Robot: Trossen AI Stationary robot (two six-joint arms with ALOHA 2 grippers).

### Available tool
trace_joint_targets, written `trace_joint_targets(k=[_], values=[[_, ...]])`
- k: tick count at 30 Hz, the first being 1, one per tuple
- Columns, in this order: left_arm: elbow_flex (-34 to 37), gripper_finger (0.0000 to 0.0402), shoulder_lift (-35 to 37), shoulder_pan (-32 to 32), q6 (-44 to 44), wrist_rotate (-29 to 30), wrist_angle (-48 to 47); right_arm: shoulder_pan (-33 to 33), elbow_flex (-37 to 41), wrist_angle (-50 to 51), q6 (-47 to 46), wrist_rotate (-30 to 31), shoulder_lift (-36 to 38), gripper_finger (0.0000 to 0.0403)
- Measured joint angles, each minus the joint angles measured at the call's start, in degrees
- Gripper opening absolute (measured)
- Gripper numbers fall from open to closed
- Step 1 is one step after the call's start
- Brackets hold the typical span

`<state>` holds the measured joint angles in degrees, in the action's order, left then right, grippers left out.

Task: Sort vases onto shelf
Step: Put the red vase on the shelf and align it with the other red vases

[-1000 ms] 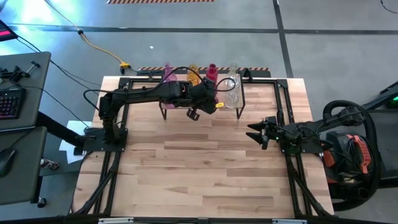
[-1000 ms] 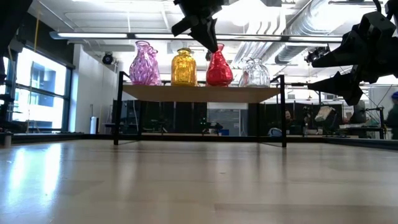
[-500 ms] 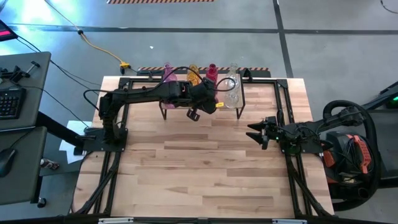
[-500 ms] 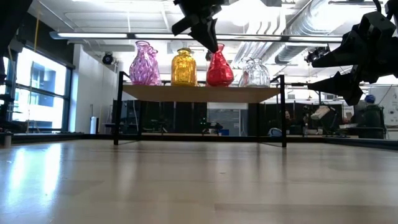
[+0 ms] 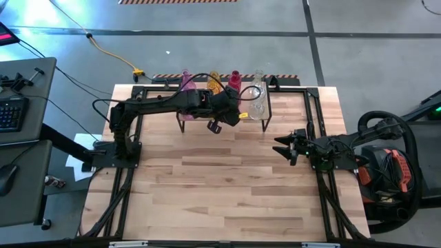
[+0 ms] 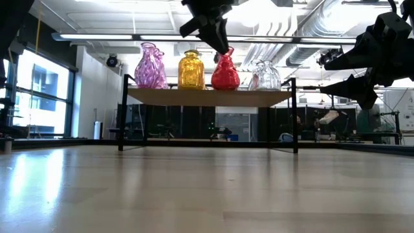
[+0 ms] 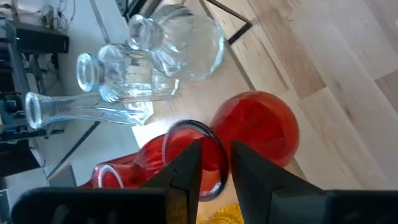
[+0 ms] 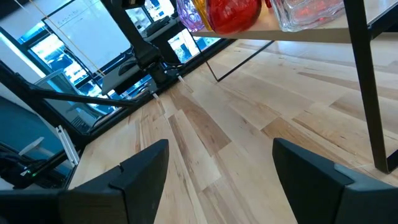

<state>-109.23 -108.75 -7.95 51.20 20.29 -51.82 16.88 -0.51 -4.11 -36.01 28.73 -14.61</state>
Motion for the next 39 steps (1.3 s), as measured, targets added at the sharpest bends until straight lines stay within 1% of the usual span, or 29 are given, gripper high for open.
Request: trace_joint_targets(k=[5,16,21,32,39], values=[[0.00,0.0072,0.00,-0.71,0.41,-0.13,1.62,0.00,0.00,0.01,0.00,0.00,0.00,0.0270],[0.00,0.0070,0.00,-0.98,-0.06,-0.09,2.04,-0.01,-0.01,-0.01,0.00,0.00,0.00,0.0270],[0.00,0.0070,0.00,-0.33,-0.02,1.69,2.08,-0.01,-0.02,-0.01,0.00,0.00,0.00,0.0270],[-0.01,0.0069,0.00,-0.03,-0.80,2.81,2.16,0.01,-0.02,-0.01,0.00,0.00,0.00,0.0270],[-3.08,0.0069,-0.07,0.18,-0.59,4.24,0.96,0.01,0.00,-0.01,0.00,0.00,0.00,0.0270]])
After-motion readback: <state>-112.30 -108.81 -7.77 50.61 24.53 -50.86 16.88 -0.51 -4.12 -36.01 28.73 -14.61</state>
